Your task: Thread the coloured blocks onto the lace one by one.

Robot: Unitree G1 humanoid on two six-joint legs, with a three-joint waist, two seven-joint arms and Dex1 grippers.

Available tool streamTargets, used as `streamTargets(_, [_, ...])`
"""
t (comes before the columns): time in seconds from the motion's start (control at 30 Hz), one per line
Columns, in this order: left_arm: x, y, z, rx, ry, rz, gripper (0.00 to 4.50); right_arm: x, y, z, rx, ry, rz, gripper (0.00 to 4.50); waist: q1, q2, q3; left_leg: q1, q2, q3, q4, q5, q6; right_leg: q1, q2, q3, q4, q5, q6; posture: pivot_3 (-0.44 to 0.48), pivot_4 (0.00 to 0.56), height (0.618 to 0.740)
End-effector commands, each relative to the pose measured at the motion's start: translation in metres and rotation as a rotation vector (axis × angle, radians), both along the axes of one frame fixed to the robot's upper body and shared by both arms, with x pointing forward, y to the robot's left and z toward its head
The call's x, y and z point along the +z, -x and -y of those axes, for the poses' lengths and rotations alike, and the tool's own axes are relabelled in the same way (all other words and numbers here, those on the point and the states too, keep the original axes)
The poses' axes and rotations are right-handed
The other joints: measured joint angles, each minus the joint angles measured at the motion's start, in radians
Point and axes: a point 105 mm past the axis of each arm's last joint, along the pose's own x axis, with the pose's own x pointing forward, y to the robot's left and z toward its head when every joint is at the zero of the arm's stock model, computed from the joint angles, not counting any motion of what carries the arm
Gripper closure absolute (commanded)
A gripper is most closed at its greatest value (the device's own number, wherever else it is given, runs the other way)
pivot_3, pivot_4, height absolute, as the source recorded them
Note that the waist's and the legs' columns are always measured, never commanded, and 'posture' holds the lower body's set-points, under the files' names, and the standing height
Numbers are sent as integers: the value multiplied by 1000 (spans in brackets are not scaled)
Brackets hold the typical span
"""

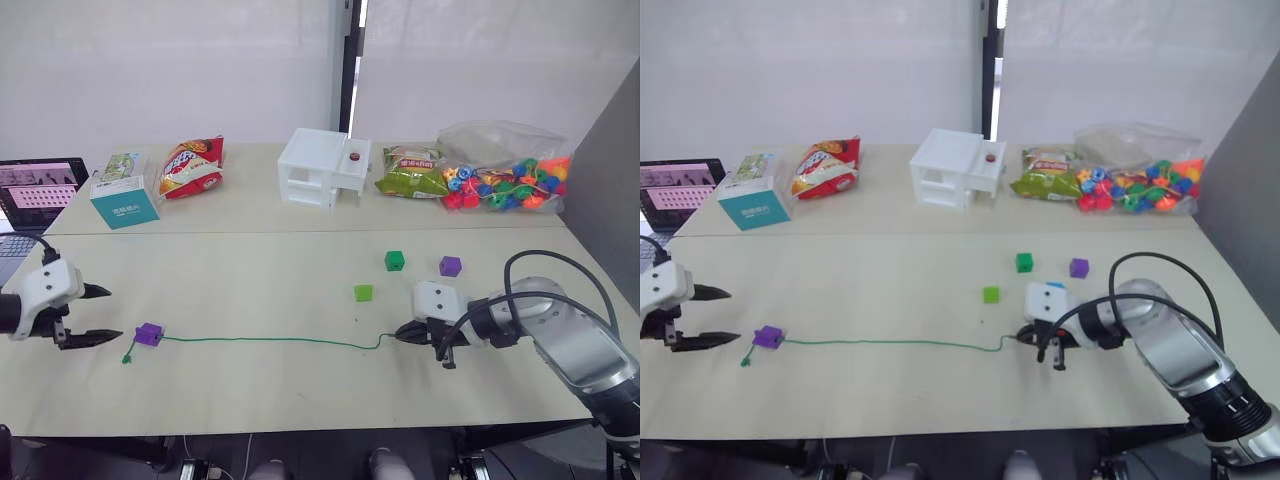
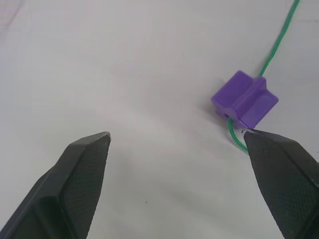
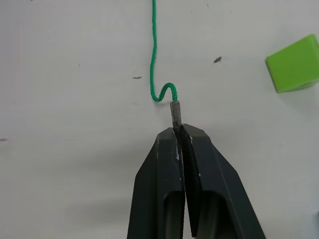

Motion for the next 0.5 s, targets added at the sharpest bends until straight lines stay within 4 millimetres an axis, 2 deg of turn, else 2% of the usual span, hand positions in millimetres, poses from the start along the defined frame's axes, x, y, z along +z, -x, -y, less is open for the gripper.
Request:
streamTargets(0.03, [34,-10,40,-136,194,76,27,6,0,-3,7,-2,12,4500,4,0,0,-1,0,-1,1,0,0,0,0,-1,0,0,0,0,150,740])
streamTargets(0.13, [41,-10,87,-275,270,84,27,4,1,-5,9,-1,3,4500,-1,0,0,-3,0,-1,2,0,0,-1,0,-1,1,0,0,0,150,740])
streamTargets(0.2, [32,-6,122,-362,294,66,27,4,2,-9,13,-14,-6,4500,-7,0,0,-3,0,-1,2,0,0,-2,0,-1,0,0,0,0,150,740])
streamTargets(0.33, [-14,2,219,-564,321,30,27,-1,7,-20,25,-32,-37,4500,-7,1,0,-3,0,-1,2,0,-1,-1,-1,0,0,0,0,0,150,740])
streamTargets(0.4, [-26,10,248,-617,345,20,27,-1,9,-30,40,-47,-43,4500,-7,0,0,-4,0,-2,3,1,-1,-1,-1,0,-1,1,-1,0,150,740])
streamTargets(0.5, [-34,17,267,-641,379,4,27,2,8,-47,64,-72,-28,4500,-17,0,0,-6,0,-1,3,1,-2,-5,0,0,-1,1,-2,0,150,740])
